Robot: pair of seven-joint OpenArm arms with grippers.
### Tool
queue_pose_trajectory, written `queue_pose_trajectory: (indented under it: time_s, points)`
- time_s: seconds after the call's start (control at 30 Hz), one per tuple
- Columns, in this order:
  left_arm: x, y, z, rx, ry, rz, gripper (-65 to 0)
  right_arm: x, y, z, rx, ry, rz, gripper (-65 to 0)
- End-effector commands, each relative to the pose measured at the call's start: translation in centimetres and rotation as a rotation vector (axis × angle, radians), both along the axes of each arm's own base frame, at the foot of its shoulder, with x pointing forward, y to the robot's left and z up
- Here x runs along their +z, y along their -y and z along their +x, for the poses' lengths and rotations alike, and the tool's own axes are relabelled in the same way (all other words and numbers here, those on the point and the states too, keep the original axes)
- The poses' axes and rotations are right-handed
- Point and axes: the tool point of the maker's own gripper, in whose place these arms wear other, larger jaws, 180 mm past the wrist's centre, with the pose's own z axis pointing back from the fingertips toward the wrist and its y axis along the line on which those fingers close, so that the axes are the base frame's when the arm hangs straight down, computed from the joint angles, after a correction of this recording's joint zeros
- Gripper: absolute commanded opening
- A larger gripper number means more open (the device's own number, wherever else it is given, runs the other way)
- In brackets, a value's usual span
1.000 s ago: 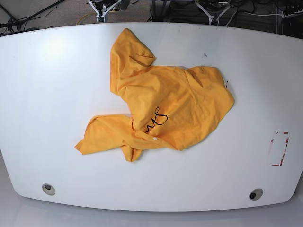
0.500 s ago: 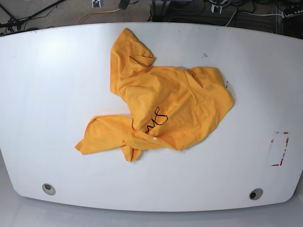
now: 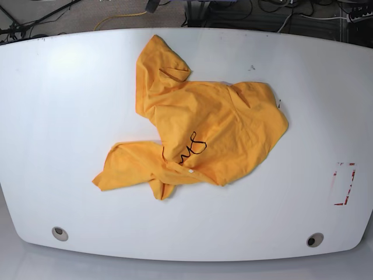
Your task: Fold the T-shirt properly
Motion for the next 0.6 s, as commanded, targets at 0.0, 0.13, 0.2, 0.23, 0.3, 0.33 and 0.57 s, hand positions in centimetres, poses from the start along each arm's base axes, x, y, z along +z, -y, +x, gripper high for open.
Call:
queue_pose_trajectory:
  time_s: [0.0,0.13,0.2,0.23,0.3,0.33,0.57]
  points:
    - [2.7,-0.4,0.2,-0.006,0.059,0.005,-42.4,2.9,0.2,-0.2,0.009,0.042,-0.001,-48.4]
    - [6.0,-1.4,0.5,-0.005,0.110,0.031,-42.4,6.5,0.2,-0.2,0.010,0.086,-0.002,-48.4]
    - [7.5,-1.5,1.2,-0.009,0.142,0.038,-42.4,8.1,0.1,0.3,0.010,0.116,-0.002,-48.4]
    - [8.3,-1.6,1.8,-0.011,0.165,0.041,-42.4,9.1,0.0,0.5,0.011,0.132,-0.002,-48.4]
    - [9.7,-1.6,2.3,-0.015,0.193,0.047,-42.2,10.7,-0.2,0.8,0.011,0.155,0.003,-48.4]
    - [10.4,-1.5,2.4,-0.018,0.203,0.048,-42.2,11.6,-0.4,0.9,0.011,0.165,0.007,-48.4]
    - [15.7,-0.5,5.3,-0.055,0.320,0.044,-42.1,15.9,-1.1,2.9,0.003,0.257,0.035,-48.4]
